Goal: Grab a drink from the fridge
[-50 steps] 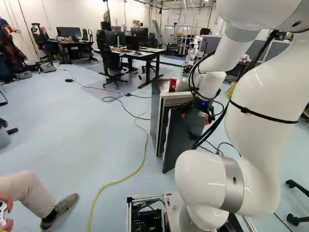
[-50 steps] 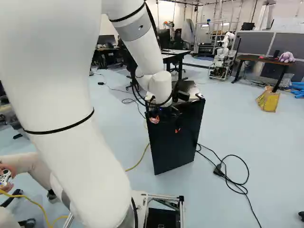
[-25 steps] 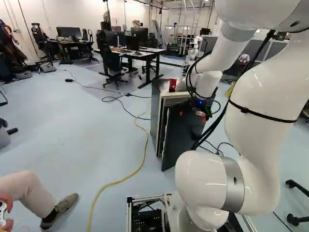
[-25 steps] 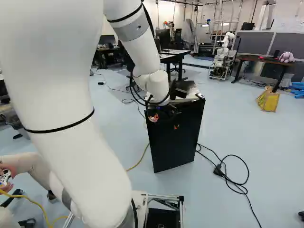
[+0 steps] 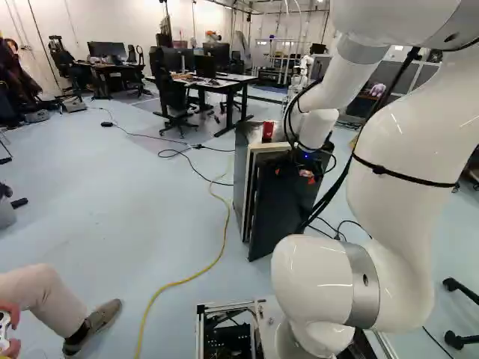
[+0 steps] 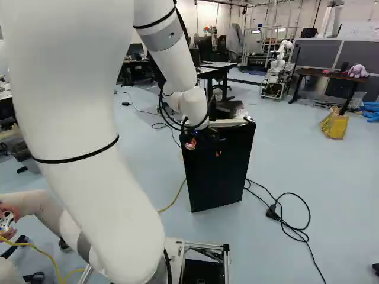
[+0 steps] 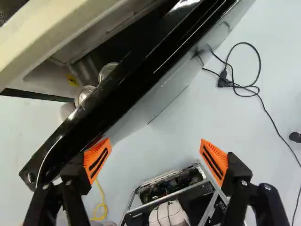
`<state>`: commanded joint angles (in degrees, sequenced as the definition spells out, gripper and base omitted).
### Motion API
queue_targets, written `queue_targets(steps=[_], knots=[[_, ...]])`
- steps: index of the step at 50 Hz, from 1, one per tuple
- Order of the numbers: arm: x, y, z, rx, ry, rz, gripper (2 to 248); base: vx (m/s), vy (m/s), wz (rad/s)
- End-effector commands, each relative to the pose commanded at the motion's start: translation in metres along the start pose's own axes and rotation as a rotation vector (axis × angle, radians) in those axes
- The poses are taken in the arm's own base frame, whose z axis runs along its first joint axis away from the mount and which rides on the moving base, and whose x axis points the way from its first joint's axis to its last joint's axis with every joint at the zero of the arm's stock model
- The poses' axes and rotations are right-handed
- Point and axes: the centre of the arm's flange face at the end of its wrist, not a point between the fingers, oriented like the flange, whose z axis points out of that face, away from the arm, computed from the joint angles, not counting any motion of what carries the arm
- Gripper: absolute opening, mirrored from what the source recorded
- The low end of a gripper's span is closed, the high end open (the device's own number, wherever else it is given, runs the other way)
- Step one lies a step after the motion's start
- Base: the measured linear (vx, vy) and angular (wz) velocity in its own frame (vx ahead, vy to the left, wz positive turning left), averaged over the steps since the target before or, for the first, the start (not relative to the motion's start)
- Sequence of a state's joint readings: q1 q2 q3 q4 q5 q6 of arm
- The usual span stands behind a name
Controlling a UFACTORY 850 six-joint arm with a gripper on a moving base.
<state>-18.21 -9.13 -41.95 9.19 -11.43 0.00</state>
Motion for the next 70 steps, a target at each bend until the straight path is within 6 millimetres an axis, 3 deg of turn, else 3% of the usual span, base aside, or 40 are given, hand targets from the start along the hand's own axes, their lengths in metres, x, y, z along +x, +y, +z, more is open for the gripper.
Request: queue_targets(steps=[70], knots=[[0.029, -0.048, 0.013, 0.038, 0.075, -0.083, 247, 0.000, 0.000, 0.000]])
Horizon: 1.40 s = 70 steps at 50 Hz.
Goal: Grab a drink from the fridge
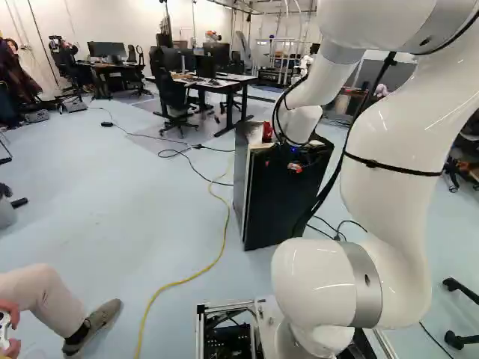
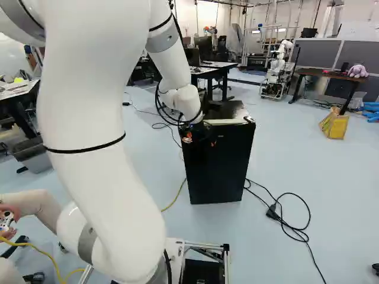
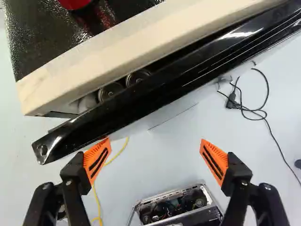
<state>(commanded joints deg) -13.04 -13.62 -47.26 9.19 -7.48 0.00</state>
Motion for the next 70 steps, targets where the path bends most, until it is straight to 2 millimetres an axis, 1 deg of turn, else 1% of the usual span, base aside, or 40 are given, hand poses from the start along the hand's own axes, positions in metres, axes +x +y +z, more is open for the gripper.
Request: queue_targets(steps=[29, 41, 49, 70], knots=[[0.016, -0.015, 0.010, 0.012, 0.008, -0.022, 247, 0.000, 0.000, 0.000], [0.018, -0.017, 0.011, 0.014, 0.009, -0.025, 247, 0.000, 0.000, 0.000], [0.010, -0.016, 0.007, 0.014, 0.004, -0.026, 247, 0.000, 0.000, 0.000], [-0.025, -0.014, -0.012, 0.015, -0.003, -0.034, 247, 0.000, 0.000, 0.000]])
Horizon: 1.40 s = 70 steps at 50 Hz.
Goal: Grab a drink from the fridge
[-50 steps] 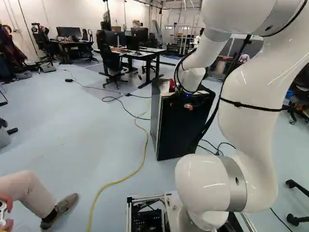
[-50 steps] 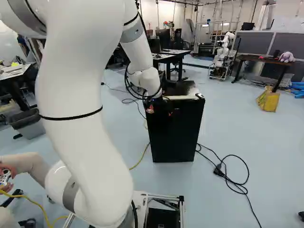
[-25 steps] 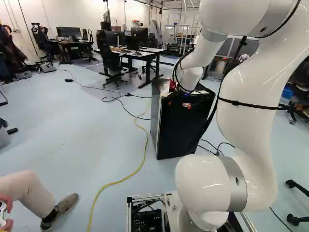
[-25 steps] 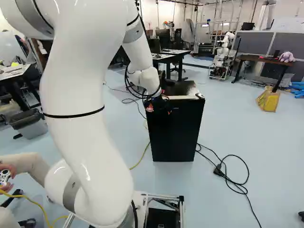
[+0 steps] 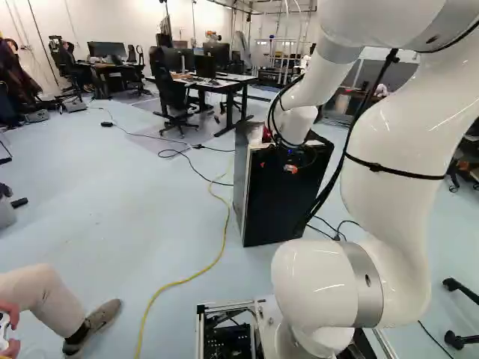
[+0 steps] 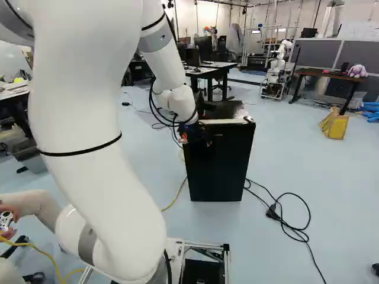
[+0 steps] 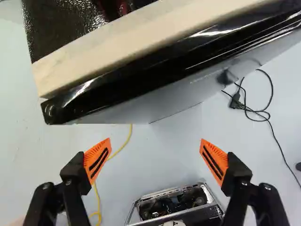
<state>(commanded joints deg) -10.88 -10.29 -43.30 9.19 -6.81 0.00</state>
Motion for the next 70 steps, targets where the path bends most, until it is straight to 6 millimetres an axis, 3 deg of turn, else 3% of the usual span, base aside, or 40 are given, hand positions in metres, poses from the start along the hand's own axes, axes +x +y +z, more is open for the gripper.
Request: queue_targets(steps=[44, 70], knots=[[-0.044, 0.018, -0.044, -0.009, 0.356, -0.038, 247, 0.000, 0.000, 0.000], [-0.029, 0.014, -0.058, 0.021, 0.626, -0.169, 247, 0.000, 0.000, 0.000]])
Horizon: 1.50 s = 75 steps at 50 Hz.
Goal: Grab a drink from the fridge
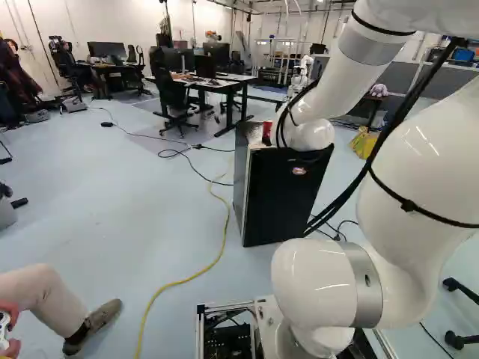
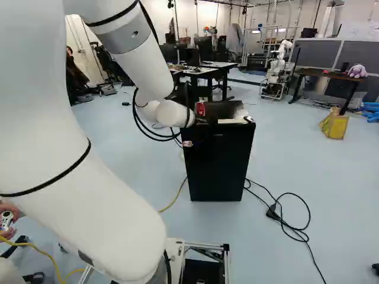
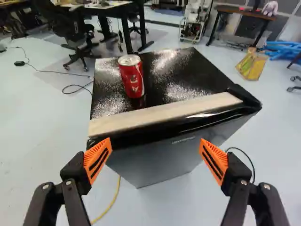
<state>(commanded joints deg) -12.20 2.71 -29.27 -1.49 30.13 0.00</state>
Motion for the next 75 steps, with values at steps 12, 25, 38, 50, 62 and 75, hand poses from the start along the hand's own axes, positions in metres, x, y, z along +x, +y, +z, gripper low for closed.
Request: queue_targets(steps=[12, 25, 38, 50, 62, 75], knots=[[0.002, -0.003, 0.008, 0.032, 0.075, -0.048, 247, 0.000, 0.000, 0.000], [0.001, -0.002, 0.024, 0.045, 0.102, -0.064, 247, 0.000, 0.000, 0.000], [0.003, -0.002, 0.045, 0.055, 0.139, -0.071, 247, 0.000, 0.000, 0.000], [0.004, -0.002, 0.066, 0.060, 0.168, -0.070, 247, 0.000, 0.000, 0.000], [0.002, -0.004, 0.089, 0.066, 0.162, -0.071, 247, 0.000, 0.000, 0.000], [-0.001, -0.006, 0.116, 0.066, 0.151, -0.064, 247, 0.000, 0.000, 0.000]])
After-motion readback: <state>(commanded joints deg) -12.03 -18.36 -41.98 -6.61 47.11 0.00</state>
